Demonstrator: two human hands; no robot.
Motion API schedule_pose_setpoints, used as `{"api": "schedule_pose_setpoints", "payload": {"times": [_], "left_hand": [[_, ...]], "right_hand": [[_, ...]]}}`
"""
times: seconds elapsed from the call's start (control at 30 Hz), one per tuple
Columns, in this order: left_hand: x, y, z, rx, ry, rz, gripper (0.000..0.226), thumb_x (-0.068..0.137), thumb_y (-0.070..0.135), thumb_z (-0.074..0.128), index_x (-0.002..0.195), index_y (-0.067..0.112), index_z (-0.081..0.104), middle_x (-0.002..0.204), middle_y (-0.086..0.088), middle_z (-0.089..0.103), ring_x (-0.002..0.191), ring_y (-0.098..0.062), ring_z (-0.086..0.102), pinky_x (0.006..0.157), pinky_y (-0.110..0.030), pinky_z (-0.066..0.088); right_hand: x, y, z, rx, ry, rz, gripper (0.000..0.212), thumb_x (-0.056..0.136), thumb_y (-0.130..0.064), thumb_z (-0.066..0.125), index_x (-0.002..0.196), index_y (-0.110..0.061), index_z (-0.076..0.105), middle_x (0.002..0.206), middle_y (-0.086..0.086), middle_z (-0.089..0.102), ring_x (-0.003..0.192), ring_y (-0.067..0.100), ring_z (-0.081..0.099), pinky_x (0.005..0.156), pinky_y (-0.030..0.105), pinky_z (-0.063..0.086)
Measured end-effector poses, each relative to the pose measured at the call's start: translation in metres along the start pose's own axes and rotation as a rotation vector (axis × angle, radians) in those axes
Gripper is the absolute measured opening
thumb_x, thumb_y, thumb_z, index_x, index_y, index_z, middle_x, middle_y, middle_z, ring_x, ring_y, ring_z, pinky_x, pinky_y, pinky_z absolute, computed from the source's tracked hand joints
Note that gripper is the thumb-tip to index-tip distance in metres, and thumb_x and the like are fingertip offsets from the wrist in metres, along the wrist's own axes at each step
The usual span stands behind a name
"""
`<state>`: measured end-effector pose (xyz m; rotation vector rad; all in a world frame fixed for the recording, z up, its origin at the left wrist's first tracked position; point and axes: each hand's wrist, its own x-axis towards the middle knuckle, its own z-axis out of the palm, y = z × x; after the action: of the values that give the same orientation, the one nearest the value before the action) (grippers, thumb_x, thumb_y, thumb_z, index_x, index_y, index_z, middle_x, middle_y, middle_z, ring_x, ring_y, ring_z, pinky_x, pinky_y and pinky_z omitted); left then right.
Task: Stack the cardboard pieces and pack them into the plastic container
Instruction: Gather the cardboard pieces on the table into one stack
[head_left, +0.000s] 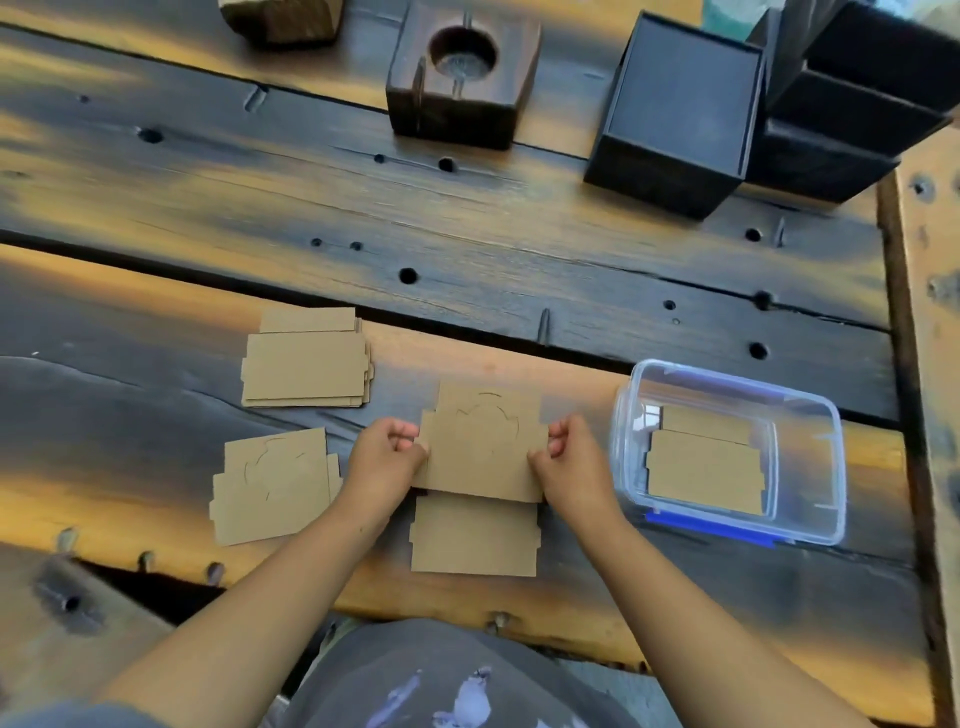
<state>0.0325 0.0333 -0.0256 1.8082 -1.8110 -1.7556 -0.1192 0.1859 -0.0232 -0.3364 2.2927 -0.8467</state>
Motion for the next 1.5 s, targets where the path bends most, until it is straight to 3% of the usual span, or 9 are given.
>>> {"api": "schedule_pose_setpoints", "payload": {"times": [0.5,0.63,0.73,0.83,0.97,1.1,1.27,1.4,1.5], "left_hand": [[-0.051,-0.082,0.002,0.156,-0.053,-0.089,0.015,0.083,0.008,0.065,0.089,0.019,0.056,0.081,-0.005,0.057,0.077,-0.024,0.059,0.083,-0.052,0.056],[-0.055,-0.084,0.006,0.23,-0.006,-0.04,0.021,0.08,0.013,0.069,0.094,0.02,0.055,0.081,0.001,0.056,0.079,-0.022,0.058,0.067,-0.031,0.048],[-0.057,-0.083,0.006,0.255,0.028,-0.043,0.041,0.081,0.017,0.071,0.119,0.016,0.055,0.097,-0.001,0.06,0.086,-0.016,0.059,0.072,-0.024,0.041],[-0.061,-0.078,0.013,0.192,-0.052,-0.12,0.051,0.083,0.016,0.071,0.129,0.013,0.051,0.111,-0.007,0.066,0.099,-0.021,0.063,0.084,-0.033,0.05],[-0.068,-0.066,0.019,-0.063,-0.103,-0.3,0.016,0.083,0.005,0.069,0.093,0.011,0.06,0.111,-0.019,0.07,0.091,-0.027,0.065,0.069,-0.032,0.049],[-0.073,-0.063,0.006,-0.085,-0.093,-0.309,0.018,0.083,0.006,0.069,0.091,0.012,0.054,0.105,-0.015,0.069,0.092,-0.026,0.062,0.072,-0.033,0.045],[-0.082,-0.064,-0.037,-0.094,-0.015,-0.233,0.025,0.081,0.007,0.07,0.098,0.008,0.051,0.1,-0.014,0.066,0.087,-0.026,0.061,0.076,-0.036,0.049],[-0.079,-0.067,-0.085,-0.088,0.057,-0.206,0.023,0.083,0.003,0.068,0.101,0.002,0.055,0.103,-0.015,0.067,0.096,-0.028,0.065,0.09,-0.046,0.055],[-0.064,-0.069,-0.13,-0.059,0.081,-0.186,0.024,0.083,0.002,0.068,0.104,0.001,0.056,0.101,-0.015,0.067,0.097,-0.029,0.065,0.092,-0.05,0.054]], "right_hand": [[-0.058,0.059,0.028,-0.149,-0.038,-0.01,0.016,0.079,-0.01,0.061,0.088,-0.016,0.05,0.077,0.003,0.058,0.073,0.02,0.053,0.057,0.028,0.033],[-0.062,0.066,0.028,-0.125,-0.009,-0.033,0.022,0.079,-0.012,0.065,0.095,-0.017,0.051,0.089,0.002,0.054,0.077,0.018,0.052,0.068,0.033,0.044],[-0.065,0.07,0.026,-0.09,0.009,-0.003,0.031,0.081,-0.017,0.068,0.106,-0.02,0.05,0.1,0.001,0.052,0.083,0.016,0.055,0.077,0.034,0.049],[-0.066,0.069,0.027,0.015,-0.041,0.108,0.034,0.083,-0.016,0.066,0.114,-0.016,0.052,0.099,0.001,0.059,0.085,0.017,0.059,0.072,0.029,0.045],[-0.059,0.061,0.025,0.148,-0.133,0.29,0.017,0.082,-0.01,0.066,0.098,-0.013,0.06,0.087,-0.001,0.065,0.085,0.02,0.063,0.081,0.036,0.051],[-0.054,0.051,0.019,0.11,-0.191,0.249,0.02,0.08,-0.004,0.065,0.068,-0.017,0.058,0.072,0.0,0.069,0.077,0.024,0.067,0.082,0.044,0.055],[-0.058,0.019,0.038,0.081,-0.252,0.146,0.016,0.079,-0.011,0.069,0.084,-0.013,0.054,0.092,0.013,0.072,0.09,0.032,0.068,0.081,0.043,0.054],[-0.062,-0.016,0.072,0.041,-0.318,0.063,0.02,0.08,-0.013,0.068,0.081,-0.016,0.049,0.079,0.004,0.063,0.08,0.025,0.063,0.081,0.045,0.053],[-0.063,-0.048,0.103,0.007,-0.356,0.038,0.014,0.081,-0.009,0.064,0.082,-0.015,0.052,0.085,0.008,0.067,0.089,0.029,0.067,0.086,0.049,0.055]]}}
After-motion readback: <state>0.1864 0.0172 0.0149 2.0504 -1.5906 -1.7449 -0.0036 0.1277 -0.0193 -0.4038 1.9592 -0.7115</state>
